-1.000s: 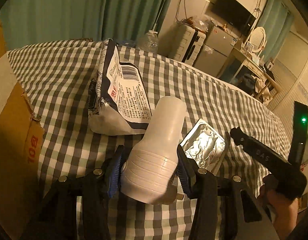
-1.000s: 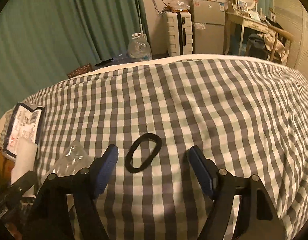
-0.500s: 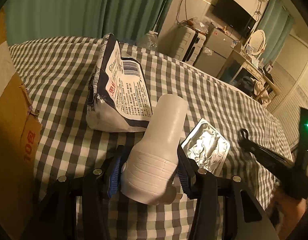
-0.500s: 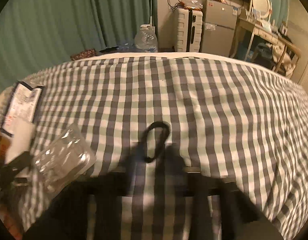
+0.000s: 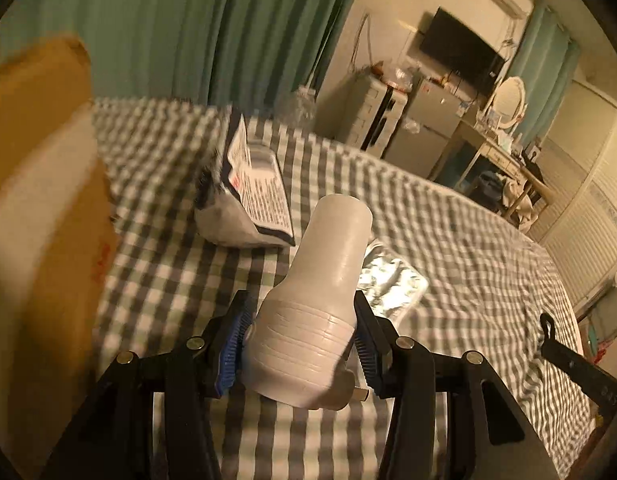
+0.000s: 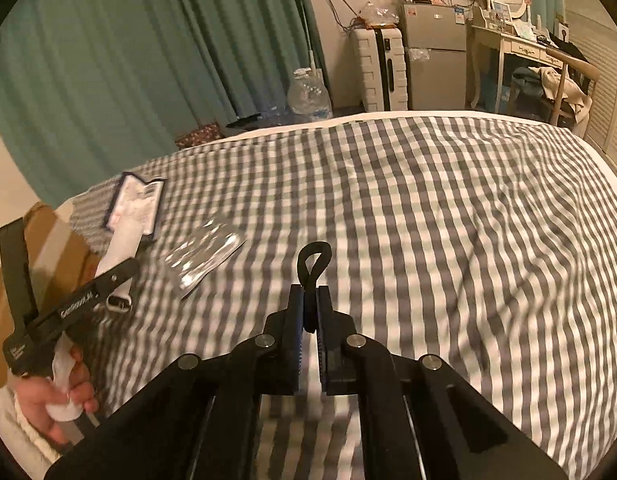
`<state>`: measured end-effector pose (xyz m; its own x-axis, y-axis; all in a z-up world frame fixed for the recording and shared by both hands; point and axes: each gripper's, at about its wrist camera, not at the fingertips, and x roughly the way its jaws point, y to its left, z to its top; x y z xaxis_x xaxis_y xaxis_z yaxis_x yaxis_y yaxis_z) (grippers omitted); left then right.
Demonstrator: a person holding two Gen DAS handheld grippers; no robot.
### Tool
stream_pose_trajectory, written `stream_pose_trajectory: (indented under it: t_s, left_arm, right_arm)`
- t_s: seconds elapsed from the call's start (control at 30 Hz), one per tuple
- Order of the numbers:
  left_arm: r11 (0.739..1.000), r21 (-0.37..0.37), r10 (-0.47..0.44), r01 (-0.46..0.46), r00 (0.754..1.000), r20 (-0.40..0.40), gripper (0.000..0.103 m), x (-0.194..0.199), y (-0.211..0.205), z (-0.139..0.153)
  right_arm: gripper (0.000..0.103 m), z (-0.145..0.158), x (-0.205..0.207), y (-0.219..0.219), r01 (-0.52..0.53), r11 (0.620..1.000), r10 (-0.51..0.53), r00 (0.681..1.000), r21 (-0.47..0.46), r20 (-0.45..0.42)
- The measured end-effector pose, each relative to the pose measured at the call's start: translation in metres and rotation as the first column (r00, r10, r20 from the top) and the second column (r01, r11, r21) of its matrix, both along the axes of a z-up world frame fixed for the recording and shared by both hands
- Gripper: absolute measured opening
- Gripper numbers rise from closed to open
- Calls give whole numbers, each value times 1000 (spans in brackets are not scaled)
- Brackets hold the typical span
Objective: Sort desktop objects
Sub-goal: 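Carry the white bottle into the box while the right gripper grasps and carries the black hair tie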
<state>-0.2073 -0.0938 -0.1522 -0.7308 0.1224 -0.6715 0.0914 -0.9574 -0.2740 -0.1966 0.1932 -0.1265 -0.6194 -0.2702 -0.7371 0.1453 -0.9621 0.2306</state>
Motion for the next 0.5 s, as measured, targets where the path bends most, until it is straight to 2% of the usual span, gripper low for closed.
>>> stream_pose_trajectory:
  t_s: [0.23,0.5]
  left_arm:
    - [998,61,37,-33,998,-54,50,65,9,37]
    - [1000,24,15,-13,997,-70,50,103,17,94]
  right_arm:
    - [6,31,58,-17,-9,1000,9,998,8,-56]
    - [6,77,102,-50,-71,997,66,987,-30,-146]
